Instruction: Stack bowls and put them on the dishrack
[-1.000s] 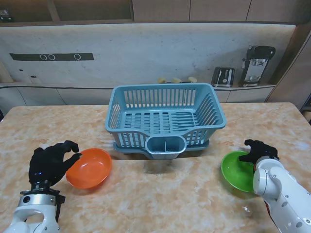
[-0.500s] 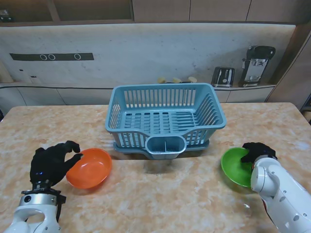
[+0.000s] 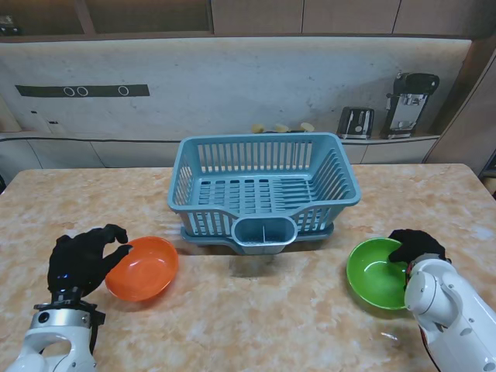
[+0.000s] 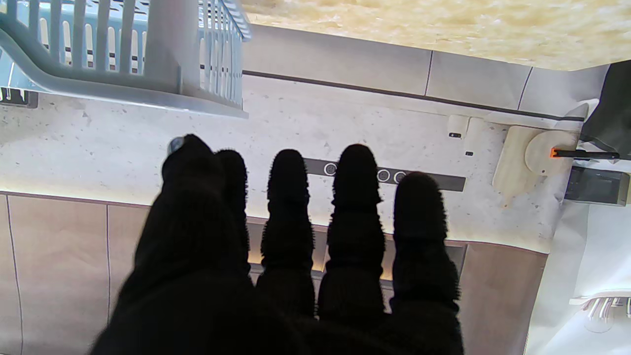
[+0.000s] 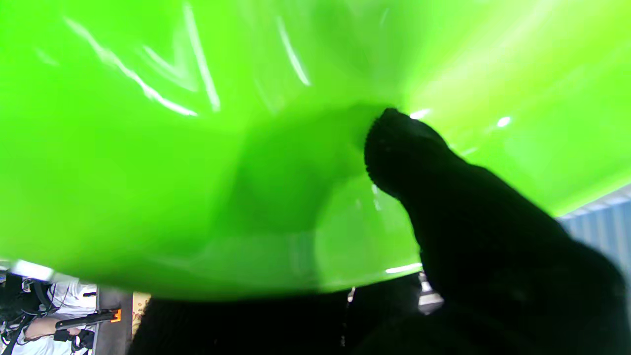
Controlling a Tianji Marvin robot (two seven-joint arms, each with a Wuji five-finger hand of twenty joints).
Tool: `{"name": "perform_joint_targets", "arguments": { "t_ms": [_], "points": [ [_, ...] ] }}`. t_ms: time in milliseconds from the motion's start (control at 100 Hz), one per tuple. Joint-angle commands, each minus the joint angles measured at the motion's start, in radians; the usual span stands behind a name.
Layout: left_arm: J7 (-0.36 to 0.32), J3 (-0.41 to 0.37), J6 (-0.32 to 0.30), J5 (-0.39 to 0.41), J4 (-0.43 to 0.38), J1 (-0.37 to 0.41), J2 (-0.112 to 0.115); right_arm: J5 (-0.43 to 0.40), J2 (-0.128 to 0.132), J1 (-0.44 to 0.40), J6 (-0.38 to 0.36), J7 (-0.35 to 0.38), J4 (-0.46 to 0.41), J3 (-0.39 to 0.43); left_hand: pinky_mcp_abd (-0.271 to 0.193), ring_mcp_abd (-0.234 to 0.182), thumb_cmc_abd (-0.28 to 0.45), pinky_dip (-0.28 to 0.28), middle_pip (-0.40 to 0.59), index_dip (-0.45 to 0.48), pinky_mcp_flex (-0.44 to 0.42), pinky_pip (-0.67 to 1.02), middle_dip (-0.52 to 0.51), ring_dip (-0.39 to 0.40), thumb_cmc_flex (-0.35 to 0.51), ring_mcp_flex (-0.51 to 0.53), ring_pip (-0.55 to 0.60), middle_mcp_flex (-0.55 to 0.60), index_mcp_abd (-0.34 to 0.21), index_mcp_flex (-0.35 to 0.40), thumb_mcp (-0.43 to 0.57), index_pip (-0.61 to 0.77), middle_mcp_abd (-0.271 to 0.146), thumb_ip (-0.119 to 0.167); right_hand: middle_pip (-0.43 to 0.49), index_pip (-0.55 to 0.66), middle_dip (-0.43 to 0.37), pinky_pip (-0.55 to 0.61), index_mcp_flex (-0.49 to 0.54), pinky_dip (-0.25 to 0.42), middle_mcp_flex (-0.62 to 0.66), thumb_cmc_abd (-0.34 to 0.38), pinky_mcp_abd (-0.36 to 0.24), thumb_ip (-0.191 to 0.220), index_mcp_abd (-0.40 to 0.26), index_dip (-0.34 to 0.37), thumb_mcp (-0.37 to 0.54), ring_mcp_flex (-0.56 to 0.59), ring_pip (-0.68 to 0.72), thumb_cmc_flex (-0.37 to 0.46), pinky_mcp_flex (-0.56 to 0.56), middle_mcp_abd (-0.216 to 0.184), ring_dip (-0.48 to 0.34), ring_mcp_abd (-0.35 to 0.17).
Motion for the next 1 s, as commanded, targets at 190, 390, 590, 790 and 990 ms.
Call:
{"name": "perform_joint_targets", "arguments": {
  "t_ms": [190, 390, 590, 790, 990],
  "points": [
    [-0.012, -0.002, 0.000, 0.002, -0.009, 0.008, -0.002, 0.017, -0.018, -0.088, -0.028, -0.020, -0.106, 0.056, 0.019, 0.009, 0.046, 0.006, -0.019, 0.003, -0.011, -0.005, 0.003, -0.006, 0.004, -0.005, -0.007, -0.003, -0.016, 0.016, -0.012, -0.013, -0.005, 0.003, 0.024, 0.180, 0.021, 0.074, 0.091, -0.023, 0.023, -0.039, -0.116, 0.008, -0.113, 0.085, 0.180, 0.029, 0.064, 0.115, 0.086, -0.028, 0.035, -0.037],
    [-0.009, -0.002, 0.003, 0.002, -0.011, 0.011, -0.003, 0.038, -0.027, -0.152, -0.038, -0.040, -0.192, 0.096, 0.021, 0.009, 0.046, 0.005, -0.019, 0.003, -0.012, -0.006, 0.003, -0.006, 0.006, -0.004, -0.007, -0.003, -0.014, 0.017, -0.011, -0.013, -0.003, 0.004, 0.028, 0.191, 0.019, 0.116, 0.108, -0.024, 0.035, -0.062, -0.127, 0.012, -0.105, 0.103, 0.218, 0.038, 0.080, 0.116, 0.105, -0.021, 0.051, -0.028],
    [-0.015, -0.003, 0.003, 0.004, -0.014, 0.013, -0.002, 0.031, -0.033, -0.214, -0.062, -0.063, -0.283, 0.122, 0.020, 0.009, 0.047, 0.005, -0.020, 0.004, -0.012, -0.006, 0.003, -0.006, 0.004, -0.005, -0.007, -0.002, -0.016, 0.016, -0.012, -0.013, -0.005, 0.004, 0.028, 0.188, 0.015, 0.141, 0.117, -0.027, 0.044, -0.076, -0.138, 0.013, -0.096, 0.107, 0.234, 0.046, 0.083, 0.116, 0.112, -0.016, 0.059, -0.024],
    [-0.013, -0.004, 0.000, 0.002, -0.013, 0.012, -0.002, 0.044, -0.040, -0.271, -0.101, -0.084, -0.376, 0.148, 0.021, 0.008, 0.046, 0.006, -0.020, 0.004, -0.012, -0.006, 0.003, -0.006, 0.005, -0.004, -0.007, -0.002, -0.016, 0.017, -0.012, -0.013, -0.005, 0.004, 0.026, 0.184, 0.013, 0.154, 0.116, -0.032, 0.042, -0.076, -0.146, 0.011, -0.091, 0.108, 0.236, 0.049, 0.080, 0.116, 0.113, -0.005, 0.066, -0.021],
    [-0.012, -0.004, 0.001, 0.002, -0.014, 0.014, -0.002, 0.072, -0.047, -0.316, -0.143, -0.102, -0.452, 0.157, 0.023, 0.010, 0.046, 0.006, -0.019, 0.004, -0.012, -0.005, 0.003, -0.005, 0.004, -0.003, -0.006, -0.001, -0.017, 0.018, -0.012, -0.012, -0.003, 0.004, 0.022, 0.177, 0.009, 0.159, 0.115, -0.037, 0.045, -0.076, -0.151, 0.009, -0.084, 0.107, 0.232, 0.053, 0.076, 0.118, 0.114, 0.002, 0.067, -0.018]
  ]
}}
